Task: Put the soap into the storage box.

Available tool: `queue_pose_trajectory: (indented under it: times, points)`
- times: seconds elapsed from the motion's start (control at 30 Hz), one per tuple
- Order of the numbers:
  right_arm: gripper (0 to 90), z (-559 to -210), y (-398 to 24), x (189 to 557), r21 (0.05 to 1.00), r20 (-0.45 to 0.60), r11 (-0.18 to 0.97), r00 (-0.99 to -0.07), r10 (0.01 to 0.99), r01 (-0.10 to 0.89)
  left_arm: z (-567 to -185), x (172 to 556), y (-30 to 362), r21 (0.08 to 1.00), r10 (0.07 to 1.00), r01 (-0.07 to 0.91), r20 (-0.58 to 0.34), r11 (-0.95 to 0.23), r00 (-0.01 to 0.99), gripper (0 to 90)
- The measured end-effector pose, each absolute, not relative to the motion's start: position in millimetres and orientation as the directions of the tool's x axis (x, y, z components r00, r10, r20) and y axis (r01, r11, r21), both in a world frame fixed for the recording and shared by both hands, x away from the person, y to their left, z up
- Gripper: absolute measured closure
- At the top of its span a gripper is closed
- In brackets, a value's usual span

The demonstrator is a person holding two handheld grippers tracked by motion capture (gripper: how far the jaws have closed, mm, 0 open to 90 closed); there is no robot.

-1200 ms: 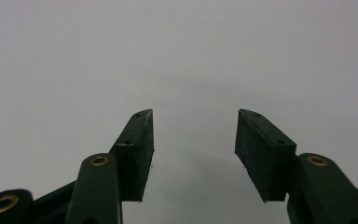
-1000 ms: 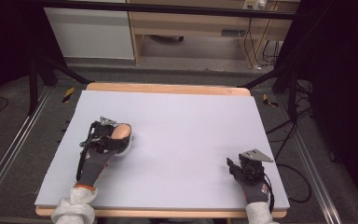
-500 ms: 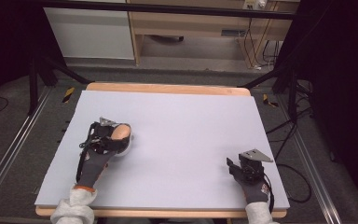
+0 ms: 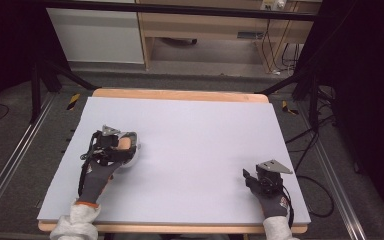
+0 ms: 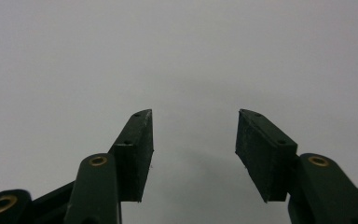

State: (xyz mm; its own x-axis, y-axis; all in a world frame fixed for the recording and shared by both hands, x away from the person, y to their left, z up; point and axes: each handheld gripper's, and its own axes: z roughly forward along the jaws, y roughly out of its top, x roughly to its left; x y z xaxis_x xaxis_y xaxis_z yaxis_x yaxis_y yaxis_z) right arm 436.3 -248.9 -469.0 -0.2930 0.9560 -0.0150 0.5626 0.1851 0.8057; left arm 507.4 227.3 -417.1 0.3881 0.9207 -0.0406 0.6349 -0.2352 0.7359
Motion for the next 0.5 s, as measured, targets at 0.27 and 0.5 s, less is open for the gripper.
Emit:
queue_pose_trajectory:
  times: [0.27, 0.5]
  points:
    - [45.0, -468.7, -248.7, 436.3, 0.809, -0.012, 0.179, -0.288, 0.957, 0.559, -409.6, 496.1, 231.6, 0.766, 0.911, 0.599, -0.043, -0.233, 0.409, 27.1]
    - [42.6, -468.1, -251.0, 436.1, 0.817, -0.015, 0.174, -0.282, 0.959, 0.550, -404.4, 482.6, 238.8, 0.800, 0.905, 0.557, -0.042, -0.223, 0.423, 26.1]
